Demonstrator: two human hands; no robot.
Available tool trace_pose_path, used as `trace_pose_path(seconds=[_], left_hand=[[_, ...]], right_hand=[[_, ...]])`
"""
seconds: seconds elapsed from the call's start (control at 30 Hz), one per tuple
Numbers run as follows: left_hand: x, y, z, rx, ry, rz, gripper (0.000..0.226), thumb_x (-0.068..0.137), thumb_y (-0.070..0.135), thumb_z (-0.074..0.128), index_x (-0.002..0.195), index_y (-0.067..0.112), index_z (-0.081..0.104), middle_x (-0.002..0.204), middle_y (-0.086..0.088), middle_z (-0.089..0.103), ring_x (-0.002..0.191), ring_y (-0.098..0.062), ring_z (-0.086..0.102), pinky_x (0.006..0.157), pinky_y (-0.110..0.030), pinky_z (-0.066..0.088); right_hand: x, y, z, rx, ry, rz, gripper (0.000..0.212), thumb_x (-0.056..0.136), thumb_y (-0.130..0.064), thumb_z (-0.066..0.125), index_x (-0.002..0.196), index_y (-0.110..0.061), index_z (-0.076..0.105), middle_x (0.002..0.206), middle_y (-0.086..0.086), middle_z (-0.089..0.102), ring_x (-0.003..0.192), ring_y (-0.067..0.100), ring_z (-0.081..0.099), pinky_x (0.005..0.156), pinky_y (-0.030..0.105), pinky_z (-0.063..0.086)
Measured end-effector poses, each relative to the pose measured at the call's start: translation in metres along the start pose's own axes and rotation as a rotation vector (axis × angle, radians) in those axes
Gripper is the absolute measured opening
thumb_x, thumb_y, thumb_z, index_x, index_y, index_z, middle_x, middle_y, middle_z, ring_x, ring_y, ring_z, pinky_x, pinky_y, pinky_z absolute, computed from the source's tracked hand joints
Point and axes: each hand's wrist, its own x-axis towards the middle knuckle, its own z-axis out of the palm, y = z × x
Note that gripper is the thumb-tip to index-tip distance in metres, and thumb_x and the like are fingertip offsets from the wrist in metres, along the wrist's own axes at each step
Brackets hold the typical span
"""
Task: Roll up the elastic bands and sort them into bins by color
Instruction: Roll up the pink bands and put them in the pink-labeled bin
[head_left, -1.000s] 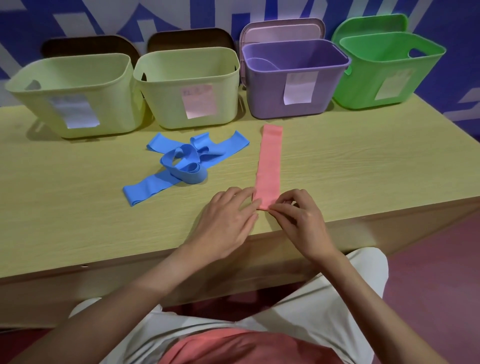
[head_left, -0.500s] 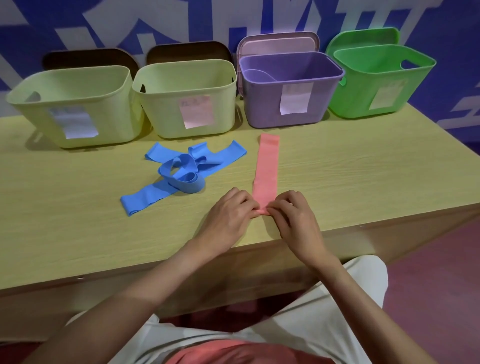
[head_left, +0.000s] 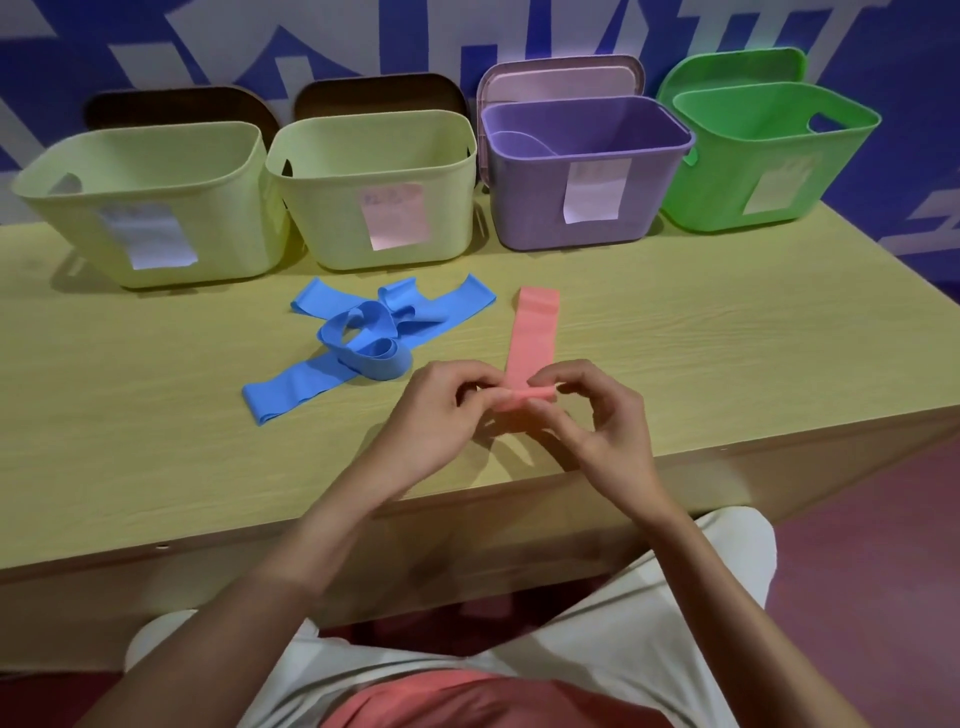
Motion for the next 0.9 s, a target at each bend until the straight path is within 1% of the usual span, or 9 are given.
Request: trace_pose_path(seconds=[0.1, 0.17, 0.27, 0.37, 0.43, 0.53, 0.7, 0.8, 0.9], left_hand=[[-0.002, 0.015, -0.015, -0.150, -0.016, -0.053, 0.009, 0.087, 0.010, 0.065, 0.092, 0.011, 0.073, 0.076, 0.008, 0.068, 0.066, 0.003, 0.057, 0.062, -0.011, 0.041], [-0.003, 0.020, -0.023, -0.261, -0.023, -0.072, 0.008, 0.087, 0.007, 0.065, 0.089, 0.011, 0.072, 0.075, 0.007, 0.067, 0.060, 0.005, 0.054, 0.060, -0.009, 0.040], [-0.006, 0.024, -0.028, -0.335, 0.032, -0.053, 0.007, 0.084, 0.007, 0.068, 0.087, 0.013, 0.071, 0.079, 0.004, 0.069, 0.069, -0.001, 0.059, 0.062, -0.012, 0.043], [-0.009, 0.025, -0.029, -0.301, 0.094, 0.011, 0.006, 0.084, 0.009, 0.069, 0.090, 0.010, 0.071, 0.085, 0.001, 0.071, 0.080, -0.012, 0.065, 0.072, -0.020, 0.049], [-0.012, 0.025, -0.028, -0.244, 0.115, 0.064, 0.005, 0.083, 0.013, 0.072, 0.088, 0.012, 0.073, 0.082, 0.002, 0.071, 0.072, -0.018, 0.060, 0.070, -0.028, 0.050], [-0.015, 0.026, -0.027, -0.186, 0.224, 0.099, 0.006, 0.080, 0.015, 0.075, 0.083, 0.019, 0.073, 0.077, 0.006, 0.069, 0.063, -0.017, 0.050, 0.065, -0.026, 0.046], [-0.014, 0.032, -0.025, -0.257, 0.337, 0.066, 0.015, 0.080, 0.010, 0.073, 0.080, 0.024, 0.072, 0.078, 0.008, 0.071, 0.077, -0.028, 0.063, 0.075, -0.036, 0.052], [-0.015, 0.035, -0.026, -0.329, 0.326, 0.034, 0.016, 0.082, 0.006, 0.070, 0.080, 0.021, 0.071, 0.080, 0.007, 0.072, 0.078, -0.012, 0.066, 0.077, -0.029, 0.053], [-0.017, 0.037, -0.026, -0.409, 0.308, 0.018, 0.013, 0.084, 0.003, 0.067, 0.082, 0.016, 0.071, 0.071, 0.013, 0.070, 0.067, 0.003, 0.060, 0.069, -0.016, 0.047]], right_hand=[[0.005, -0.014, 0.004, 0.139, -0.018, -0.002, 0.011, 0.086, -0.006, 0.068, 0.094, -0.012, 0.064, 0.088, -0.006, 0.068, 0.083, 0.018, 0.064, 0.078, 0.030, 0.050], [0.007, -0.019, 0.008, 0.167, -0.002, -0.014, 0.010, 0.088, -0.005, 0.066, 0.094, -0.012, 0.063, 0.088, -0.002, 0.067, 0.082, 0.024, 0.064, 0.077, 0.035, 0.052], [0.009, -0.020, 0.012, 0.171, 0.048, -0.010, 0.014, 0.089, -0.004, 0.065, 0.093, -0.017, 0.064, 0.086, 0.011, 0.065, 0.082, 0.037, 0.061, 0.075, 0.051, 0.050], [0.012, -0.020, 0.015, 0.148, 0.086, -0.004, 0.014, 0.088, -0.006, 0.066, 0.092, -0.020, 0.067, 0.084, 0.013, 0.065, 0.080, 0.039, 0.060, 0.071, 0.056, 0.049], [0.014, -0.023, 0.017, 0.138, 0.102, -0.002, 0.012, 0.088, -0.006, 0.067, 0.091, -0.017, 0.067, 0.082, 0.012, 0.066, 0.078, 0.038, 0.060, 0.070, 0.056, 0.049], [0.017, -0.030, 0.021, 0.151, 0.110, -0.002, 0.011, 0.088, -0.005, 0.067, 0.092, -0.016, 0.067, 0.083, 0.013, 0.066, 0.079, 0.036, 0.061, 0.071, 0.054, 0.051], [0.019, -0.041, 0.027, 0.236, 0.055, 0.009, 0.013, 0.091, -0.009, 0.063, 0.103, -0.011, 0.061, 0.099, 0.002, 0.067, 0.092, 0.026, 0.065, 0.080, 0.046, 0.052], [0.021, -0.043, 0.028, 0.244, 0.036, 0.013, 0.017, 0.091, -0.005, 0.062, 0.108, -0.006, 0.058, 0.098, 0.003, 0.066, 0.087, 0.021, 0.066, 0.073, 0.043, 0.053], [0.022, -0.045, 0.029, 0.226, 0.028, 0.004, 0.020, 0.092, -0.004, 0.060, 0.112, -0.004, 0.059, 0.089, -0.003, 0.067, 0.076, 0.007, 0.063, 0.063, 0.023, 0.048]])
